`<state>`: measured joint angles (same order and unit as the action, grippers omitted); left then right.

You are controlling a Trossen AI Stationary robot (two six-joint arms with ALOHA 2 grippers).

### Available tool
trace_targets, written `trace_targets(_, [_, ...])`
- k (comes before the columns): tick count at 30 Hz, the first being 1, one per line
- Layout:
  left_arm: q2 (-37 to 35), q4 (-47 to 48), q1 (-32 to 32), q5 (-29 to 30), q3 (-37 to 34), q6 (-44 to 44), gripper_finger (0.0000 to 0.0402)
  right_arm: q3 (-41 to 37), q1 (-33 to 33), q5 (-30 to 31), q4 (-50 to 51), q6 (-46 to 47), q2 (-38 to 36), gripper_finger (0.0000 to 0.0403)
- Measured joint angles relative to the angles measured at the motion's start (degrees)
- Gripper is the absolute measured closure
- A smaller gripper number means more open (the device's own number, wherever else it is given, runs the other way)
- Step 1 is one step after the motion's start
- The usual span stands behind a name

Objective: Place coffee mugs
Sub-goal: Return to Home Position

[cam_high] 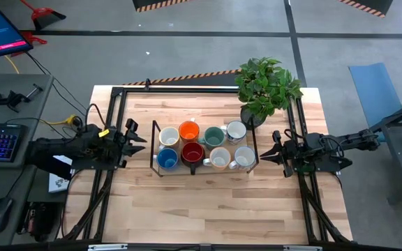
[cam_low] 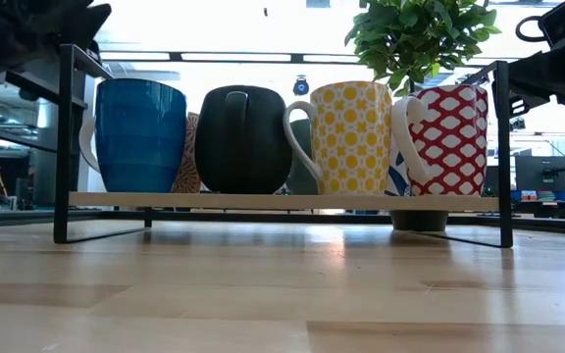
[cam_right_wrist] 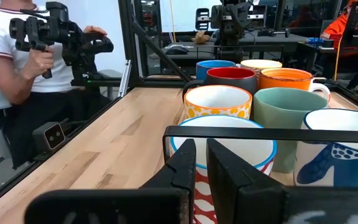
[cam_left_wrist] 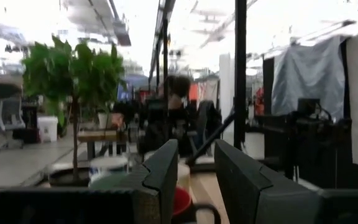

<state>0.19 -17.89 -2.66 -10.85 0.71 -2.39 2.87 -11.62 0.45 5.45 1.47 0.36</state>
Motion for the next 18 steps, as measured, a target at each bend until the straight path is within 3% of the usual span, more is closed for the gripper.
trace_targets(11, [0.42,13.47,0.57,0.06,-0.02,1.05,0.0307,0.00,0.00,-0.01,0.00,-0.01,0.00,0.0379])
trace_targets(18, [0.50,15.26,0.55,0.07,-0.02,1.06,0.0307,0.00,0.00,-0.02,-0.01,0.00,0.00,0.0379])
